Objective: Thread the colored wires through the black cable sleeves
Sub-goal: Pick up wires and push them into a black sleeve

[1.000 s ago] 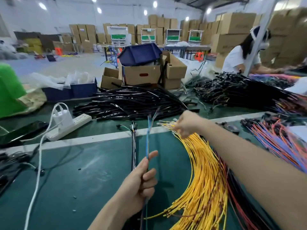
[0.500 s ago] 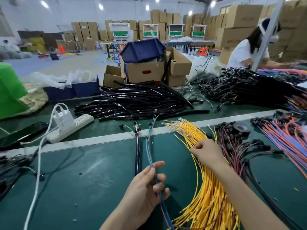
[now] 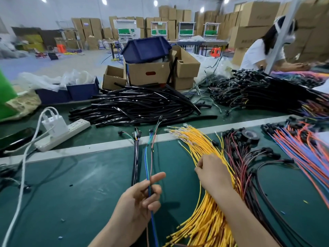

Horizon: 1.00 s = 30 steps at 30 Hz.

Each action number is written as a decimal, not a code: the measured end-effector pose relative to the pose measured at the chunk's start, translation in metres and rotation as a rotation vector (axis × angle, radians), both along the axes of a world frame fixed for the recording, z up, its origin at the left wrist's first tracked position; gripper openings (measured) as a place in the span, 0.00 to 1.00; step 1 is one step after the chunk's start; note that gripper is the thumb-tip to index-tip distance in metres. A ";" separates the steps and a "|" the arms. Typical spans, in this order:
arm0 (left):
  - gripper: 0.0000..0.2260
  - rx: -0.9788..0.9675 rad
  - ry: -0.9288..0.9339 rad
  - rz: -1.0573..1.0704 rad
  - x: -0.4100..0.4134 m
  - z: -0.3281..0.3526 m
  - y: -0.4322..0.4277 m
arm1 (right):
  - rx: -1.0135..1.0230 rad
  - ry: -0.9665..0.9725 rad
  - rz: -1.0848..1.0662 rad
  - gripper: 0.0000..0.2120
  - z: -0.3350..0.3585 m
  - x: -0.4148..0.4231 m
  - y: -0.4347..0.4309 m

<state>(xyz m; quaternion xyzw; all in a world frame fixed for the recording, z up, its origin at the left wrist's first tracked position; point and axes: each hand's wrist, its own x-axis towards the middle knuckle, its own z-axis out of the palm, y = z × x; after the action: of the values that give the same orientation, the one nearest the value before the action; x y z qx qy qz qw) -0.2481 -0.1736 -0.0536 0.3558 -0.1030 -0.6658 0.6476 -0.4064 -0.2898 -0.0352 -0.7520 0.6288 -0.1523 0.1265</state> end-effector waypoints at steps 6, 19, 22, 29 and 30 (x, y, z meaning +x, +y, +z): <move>0.17 -0.011 -0.066 -0.029 -0.005 0.001 0.002 | -0.014 0.035 -0.025 0.06 0.001 0.001 0.004; 0.15 -0.039 -0.126 -0.043 -0.005 -0.004 0.004 | -0.114 -0.002 -0.031 0.06 -0.010 0.011 0.005; 0.14 -0.041 -0.137 -0.059 -0.004 -0.004 0.004 | -0.129 0.001 -0.045 0.07 -0.010 0.011 0.004; 0.14 -0.048 -0.117 -0.060 -0.003 -0.006 0.004 | -0.102 0.052 -0.066 0.05 -0.008 0.012 0.002; 0.14 -0.050 -0.118 -0.060 -0.004 -0.006 0.003 | -0.104 0.059 -0.069 0.06 -0.008 0.013 0.001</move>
<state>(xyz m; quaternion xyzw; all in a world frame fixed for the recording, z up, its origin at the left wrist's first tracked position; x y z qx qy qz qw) -0.2517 -0.1701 -0.0595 0.3749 -0.1683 -0.6600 0.6289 -0.3938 -0.2884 -0.0437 -0.7395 0.6492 -0.1666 0.0633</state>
